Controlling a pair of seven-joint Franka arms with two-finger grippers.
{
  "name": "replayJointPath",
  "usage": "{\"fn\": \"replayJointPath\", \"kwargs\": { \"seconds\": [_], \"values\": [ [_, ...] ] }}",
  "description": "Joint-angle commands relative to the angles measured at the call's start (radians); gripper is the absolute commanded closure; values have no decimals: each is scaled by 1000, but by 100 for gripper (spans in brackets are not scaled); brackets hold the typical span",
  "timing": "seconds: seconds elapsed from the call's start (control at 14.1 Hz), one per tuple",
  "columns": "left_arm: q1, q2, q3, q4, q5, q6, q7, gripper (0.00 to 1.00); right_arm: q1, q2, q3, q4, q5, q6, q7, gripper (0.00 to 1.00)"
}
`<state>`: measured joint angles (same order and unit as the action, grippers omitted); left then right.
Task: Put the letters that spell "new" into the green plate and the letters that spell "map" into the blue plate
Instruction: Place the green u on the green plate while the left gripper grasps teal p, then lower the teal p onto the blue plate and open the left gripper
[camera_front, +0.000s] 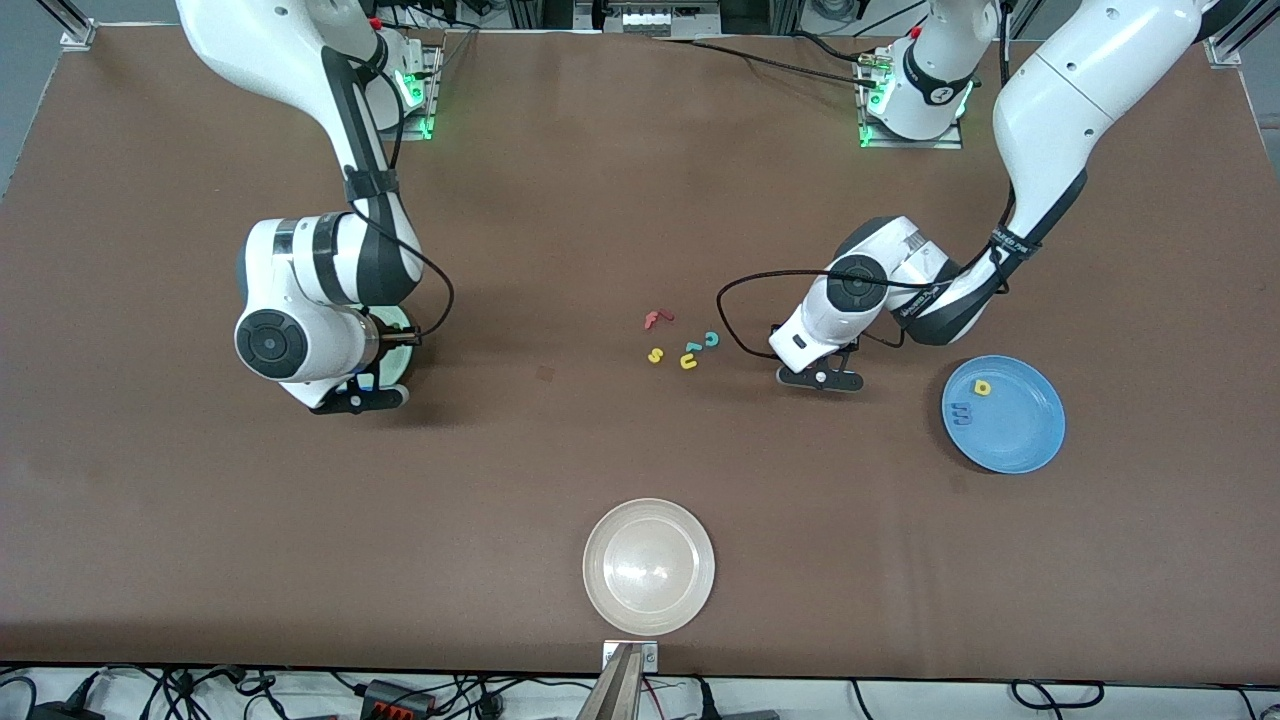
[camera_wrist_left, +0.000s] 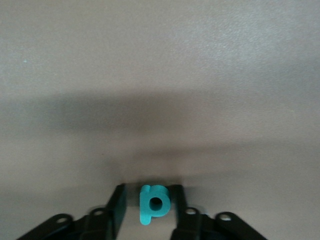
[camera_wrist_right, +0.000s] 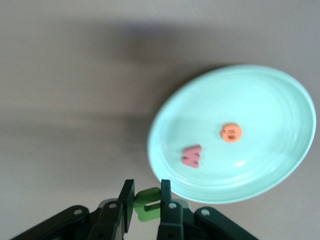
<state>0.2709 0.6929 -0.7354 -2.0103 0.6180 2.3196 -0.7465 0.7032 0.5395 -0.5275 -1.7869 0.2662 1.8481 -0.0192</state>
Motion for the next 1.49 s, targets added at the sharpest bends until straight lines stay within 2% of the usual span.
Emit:
{"fn": "replayJointPath", "kwargs": {
  "seconds": [0.0, 0.07, 0.21, 0.35, 0.57, 0.78, 0.92, 1.06, 1.14, 1.21, 1.42],
  "values": [
    [5, 1, 2, -1, 28, 0, -17, 83, 15, -41, -14, -112, -1, 48, 2, 88],
    [7, -1, 2, 1, 26, -2, -14, 92, 4, -41, -14, -130, 1, 66, 2, 88],
    [10, -12, 1, 8, 28, -8, -10, 97, 1, -41, -14, -189, -1, 135, 2, 88],
    [33, -48, -12, 43, 26, -93, 41, 97, -4, -39, -20, -218, -1, 175, -4, 87],
    [100, -50, -45, 165, 22, -267, 211, 97, -36, -32, -20, -253, -1, 226, -47, 86],
    [168, -49, -44, 281, 22, -388, 447, 96, -73, -33, -22, -261, -1, 218, -112, 85],
    [212, -42, -35, 330, 20, -424, 589, 96, -100, -35, -20, -281, -1, 229, -139, 82],
    [282, -4, -24, 335, 31, -410, 680, 96, -100, -33, -20, -281, -1, 230, -137, 77],
    [310, 14, -18, 335, 31, -390, 702, 96, -100, -33, -20, -281, 1, 230, -137, 49],
    [317, 17, -7, 332, 31, -350, 720, 96, -100, -35, -20, -278, 2, 230, -137, 2],
    [318, 37, 51, 334, 31, -292, 795, 96, -102, -87, -34, -252, 4, 209, -125, 0]
  ]
}}
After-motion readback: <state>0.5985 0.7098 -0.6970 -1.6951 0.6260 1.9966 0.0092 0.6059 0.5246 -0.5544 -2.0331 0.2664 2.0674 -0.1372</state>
